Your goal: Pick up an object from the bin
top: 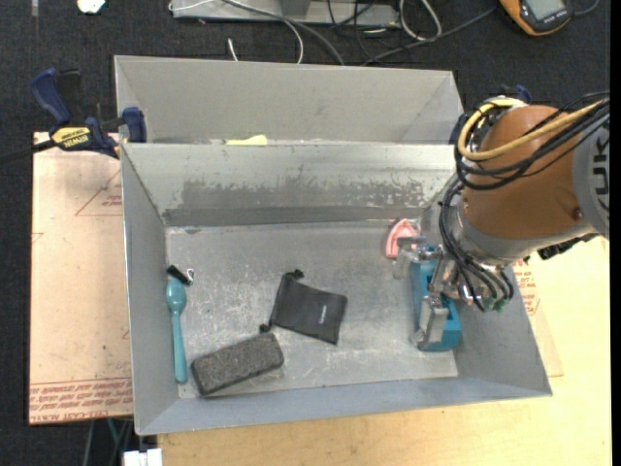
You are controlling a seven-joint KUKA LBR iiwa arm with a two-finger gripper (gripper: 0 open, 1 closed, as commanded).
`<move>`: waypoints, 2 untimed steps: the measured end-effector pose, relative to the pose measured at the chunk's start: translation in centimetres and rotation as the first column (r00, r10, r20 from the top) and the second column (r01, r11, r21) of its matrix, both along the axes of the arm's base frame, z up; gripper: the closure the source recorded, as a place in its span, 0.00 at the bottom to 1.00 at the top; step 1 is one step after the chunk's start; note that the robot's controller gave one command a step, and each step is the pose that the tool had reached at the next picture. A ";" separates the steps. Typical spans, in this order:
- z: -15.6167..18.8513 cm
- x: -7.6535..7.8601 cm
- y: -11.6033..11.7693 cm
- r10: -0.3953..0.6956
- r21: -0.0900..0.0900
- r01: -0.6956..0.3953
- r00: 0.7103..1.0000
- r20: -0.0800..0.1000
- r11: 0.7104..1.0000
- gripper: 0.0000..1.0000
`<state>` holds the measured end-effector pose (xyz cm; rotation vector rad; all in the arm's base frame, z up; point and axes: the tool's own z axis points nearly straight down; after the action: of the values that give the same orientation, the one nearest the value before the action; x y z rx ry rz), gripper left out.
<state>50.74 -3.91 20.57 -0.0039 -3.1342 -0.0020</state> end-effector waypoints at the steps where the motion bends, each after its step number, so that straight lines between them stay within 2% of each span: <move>1: 0.4 0.1 0.0 0.002 -0.001 -0.002 1.000 0.008 1.000 0.00; 2: -5.0 0.7 5.4 -0.106 0.000 0.106 0.994 0.011 0.994 0.00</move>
Offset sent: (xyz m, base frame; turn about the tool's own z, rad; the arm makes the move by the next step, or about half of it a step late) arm 0.0127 0.1385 -0.1357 0.2611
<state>51.44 1.50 15.55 -0.1707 -3.1405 -0.0023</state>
